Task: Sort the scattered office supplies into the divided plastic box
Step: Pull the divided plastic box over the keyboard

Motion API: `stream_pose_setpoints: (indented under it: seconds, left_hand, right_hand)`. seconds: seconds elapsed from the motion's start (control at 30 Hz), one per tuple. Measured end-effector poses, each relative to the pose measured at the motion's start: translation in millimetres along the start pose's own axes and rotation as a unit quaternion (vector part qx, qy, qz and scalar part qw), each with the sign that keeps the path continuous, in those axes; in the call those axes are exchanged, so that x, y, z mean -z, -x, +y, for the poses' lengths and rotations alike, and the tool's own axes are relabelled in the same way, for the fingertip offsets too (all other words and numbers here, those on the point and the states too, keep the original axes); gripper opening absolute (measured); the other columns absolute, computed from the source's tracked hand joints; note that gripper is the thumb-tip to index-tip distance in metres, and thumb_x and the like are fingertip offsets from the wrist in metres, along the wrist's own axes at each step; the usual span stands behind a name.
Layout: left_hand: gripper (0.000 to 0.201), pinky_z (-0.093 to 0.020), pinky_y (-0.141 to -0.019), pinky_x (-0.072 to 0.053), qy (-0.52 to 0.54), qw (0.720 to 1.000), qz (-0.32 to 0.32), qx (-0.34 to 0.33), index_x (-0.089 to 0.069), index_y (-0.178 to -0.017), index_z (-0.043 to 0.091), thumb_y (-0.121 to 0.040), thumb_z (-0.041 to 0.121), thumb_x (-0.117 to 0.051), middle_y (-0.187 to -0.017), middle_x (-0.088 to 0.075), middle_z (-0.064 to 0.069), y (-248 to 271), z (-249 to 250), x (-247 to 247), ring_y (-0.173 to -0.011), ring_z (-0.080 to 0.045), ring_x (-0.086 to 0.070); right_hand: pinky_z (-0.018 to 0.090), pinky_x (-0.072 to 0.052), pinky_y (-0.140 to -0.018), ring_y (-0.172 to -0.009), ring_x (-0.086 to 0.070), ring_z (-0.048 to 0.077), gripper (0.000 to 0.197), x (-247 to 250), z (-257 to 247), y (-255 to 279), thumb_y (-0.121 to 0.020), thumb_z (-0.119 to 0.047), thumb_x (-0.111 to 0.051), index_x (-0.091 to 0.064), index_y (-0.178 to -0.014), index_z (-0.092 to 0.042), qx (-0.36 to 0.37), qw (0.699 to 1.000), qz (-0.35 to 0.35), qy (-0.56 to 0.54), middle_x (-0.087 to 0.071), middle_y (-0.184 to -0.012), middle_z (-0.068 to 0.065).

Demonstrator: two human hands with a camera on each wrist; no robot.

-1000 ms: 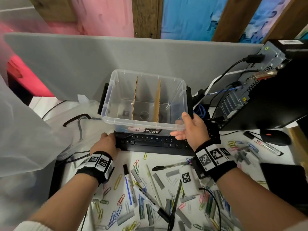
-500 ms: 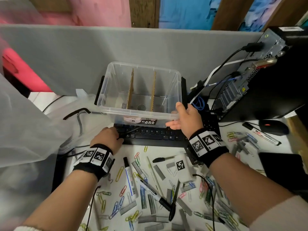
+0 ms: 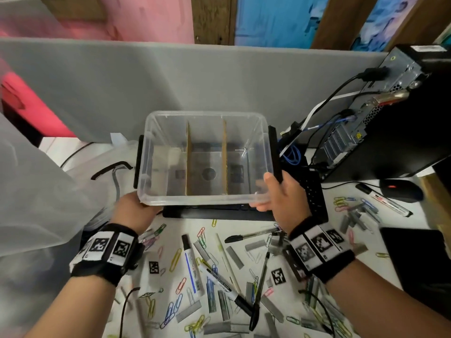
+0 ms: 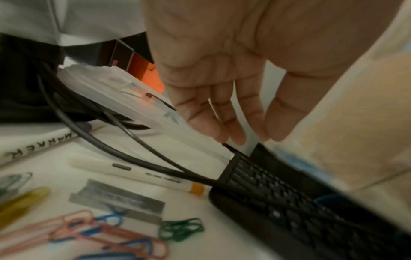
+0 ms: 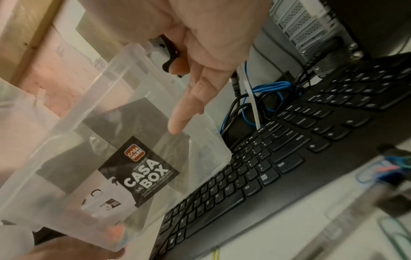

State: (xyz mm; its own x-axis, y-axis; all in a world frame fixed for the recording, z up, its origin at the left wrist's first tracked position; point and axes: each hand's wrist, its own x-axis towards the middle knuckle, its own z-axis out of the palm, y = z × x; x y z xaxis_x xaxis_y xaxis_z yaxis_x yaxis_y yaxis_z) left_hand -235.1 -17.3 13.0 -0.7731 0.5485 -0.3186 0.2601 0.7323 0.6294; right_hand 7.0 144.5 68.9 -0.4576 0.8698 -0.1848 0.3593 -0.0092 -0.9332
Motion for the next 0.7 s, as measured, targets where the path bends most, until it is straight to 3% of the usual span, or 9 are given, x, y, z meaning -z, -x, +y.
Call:
stream_pose_setpoints:
  seconds: [0.03, 0.1, 0.2, 0.27, 0.33, 0.43, 0.57, 0.7]
  left_hand:
    - [0.012, -0.031, -0.061, -0.044, -0.029, 0.999, -0.029, -0.009, -0.066, -0.077, 0.014, -0.083, 0.024, -0.067, -0.076, -0.065, -0.008, 1.8, 1.4, -1.8, -0.072, -0.024, -0.061]
    - [0.013, -0.035, -0.069, -0.05, -0.066, 0.995, -0.075, -0.029, -0.061, -0.072, 0.013, -0.084, 0.019, -0.062, -0.077, -0.066, -0.011, 2.6, 0.7, -10.4, -0.076, -0.028, -0.063]
    - [0.01, -0.041, -0.083, -0.052, -0.135, 0.984, -0.103, -0.05, -0.055, -0.085, 0.015, -0.081, 0.022, -0.049, -0.092, -0.066, -0.017, -2.3, -3.5, -24.6, -0.09, -0.035, -0.063]
    - [0.016, -0.044, -0.084, -0.052, -0.161, 0.983, -0.084, -0.026, -0.054, -0.099, 0.015, -0.085, 0.02, -0.049, -0.099, -0.064, -0.021, -1.2, 6.2, -23.9, -0.093, -0.039, -0.062]
    - [0.024, -0.043, -0.092, -0.047, -0.228, 0.97, -0.081, -0.013, -0.052, -0.114, 0.009, -0.091, 0.017, -0.047, -0.111, -0.061, -0.017, -2.9, 14.0, -21.5, -0.1, -0.035, -0.059]
    - [0.028, -0.04, -0.099, -0.04, -0.295, 0.951, -0.088, -0.036, -0.05, -0.119, 0.012, -0.094, 0.022, -0.041, -0.117, -0.055, -0.009, -8.6, 18.7, -17.5, -0.104, -0.028, -0.056]
    - [0.036, -0.042, -0.102, -0.032, -0.362, 0.926, -0.091, -0.057, -0.047, -0.129, 0.024, -0.094, 0.027, -0.04, -0.132, -0.048, 0.0, -14.0, 18.8, -15.8, -0.119, -0.022, -0.049]
    - [0.056, -0.049, -0.101, -0.032, -0.325, 0.943, -0.041, -0.061, -0.037, -0.141, 0.038, -0.087, 0.03, -0.052, -0.144, -0.036, 0.003, -28.0, 16.6, -9.4, -0.126, -0.026, -0.04]
  right_hand:
    - [0.044, -0.059, -0.063, -0.063, -0.071, 0.022, 0.023, 4.4, 1.8, 5.3, -0.099, -0.031, -0.043, -0.053, -0.089, -0.012, -0.008, 1.0, 0.002, -0.011, -0.068, -0.097, 0.009]
    - [0.042, -0.058, -0.064, -0.063, -0.071, 0.025, 0.021, 12.3, 4.8, 14.0, -0.099, -0.031, -0.043, -0.053, -0.09, -0.015, -0.024, 0.999, 0.002, -0.025, -0.069, -0.1, 0.005]
    - [0.037, -0.057, -0.06, -0.063, -0.071, 0.029, 0.02, 22.0, 9.4, 22.0, -0.099, -0.032, -0.042, -0.053, -0.096, -0.015, -0.057, 0.997, 0.002, -0.052, -0.069, -0.101, 0.004]
    - [0.032, -0.057, -0.054, -0.062, -0.07, 0.031, 0.022, 28.9, 13.5, 24.8, -0.099, -0.031, -0.043, -0.054, -0.098, -0.012, -0.073, 0.995, 0.008, -0.065, -0.069, -0.1, 0.006]
    - [0.029, -0.056, -0.051, -0.061, -0.07, 0.033, 0.023, 36.1, 17.8, 26.9, -0.099, -0.029, -0.043, -0.054, -0.097, -0.009, -0.083, 0.994, 0.017, -0.068, -0.07, -0.097, 0.008]
    - [0.029, -0.055, -0.05, -0.059, -0.069, 0.034, 0.024, 44.6, 23.3, 28.5, -0.099, -0.027, -0.043, -0.054, -0.095, -0.007, -0.084, 0.994, 0.021, -0.067, -0.071, -0.095, 0.01]
    - [0.03, -0.055, -0.051, -0.059, -0.069, 0.034, 0.023, 49.0, 28.4, 28.8, -0.099, -0.026, -0.043, -0.054, -0.095, -0.006, -0.084, 0.995, 0.027, -0.056, -0.071, -0.092, 0.01]
    - [0.029, -0.056, -0.05, -0.059, -0.069, 0.031, 0.022, 43.1, 31.3, 23.1, -0.099, -0.027, -0.044, -0.054, -0.092, -0.009, -0.081, 0.995, 0.03, -0.046, -0.069, -0.094, 0.011]
